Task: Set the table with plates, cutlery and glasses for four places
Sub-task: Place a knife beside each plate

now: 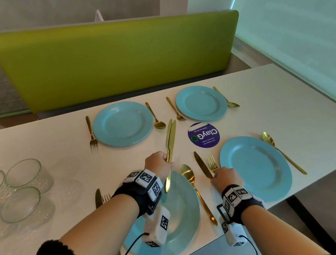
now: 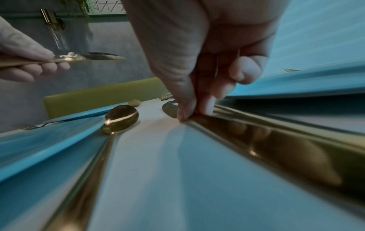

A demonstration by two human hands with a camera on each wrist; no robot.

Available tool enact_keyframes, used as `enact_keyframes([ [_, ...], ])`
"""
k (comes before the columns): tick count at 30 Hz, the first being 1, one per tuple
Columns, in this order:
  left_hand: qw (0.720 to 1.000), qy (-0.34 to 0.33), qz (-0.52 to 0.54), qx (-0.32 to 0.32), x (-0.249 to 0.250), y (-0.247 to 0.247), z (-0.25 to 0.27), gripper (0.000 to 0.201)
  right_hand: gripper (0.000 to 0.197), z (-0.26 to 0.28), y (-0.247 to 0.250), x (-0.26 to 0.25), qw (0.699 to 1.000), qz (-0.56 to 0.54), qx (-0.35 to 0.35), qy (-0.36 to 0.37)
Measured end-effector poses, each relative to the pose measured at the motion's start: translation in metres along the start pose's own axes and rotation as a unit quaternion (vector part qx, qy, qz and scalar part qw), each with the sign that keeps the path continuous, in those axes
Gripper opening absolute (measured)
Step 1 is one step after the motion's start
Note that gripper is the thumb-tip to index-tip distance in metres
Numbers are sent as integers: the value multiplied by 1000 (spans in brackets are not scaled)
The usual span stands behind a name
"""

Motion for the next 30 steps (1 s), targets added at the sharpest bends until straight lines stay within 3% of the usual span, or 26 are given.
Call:
enact_keyframes([
  [30,1000,-4,-3,-8,2,-11,3,26,23,11,-1,10,1000,10,10,-3],
])
Point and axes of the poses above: each hand's wrist, its own z-axis away from the middle knuckle, its own y-axis out of the back of the hand, x = y × z, the point moved 8 cm from there along -z, towards the middle knuckle, and after that the axes turned 9 degrees about y, right-handed, at the moved point
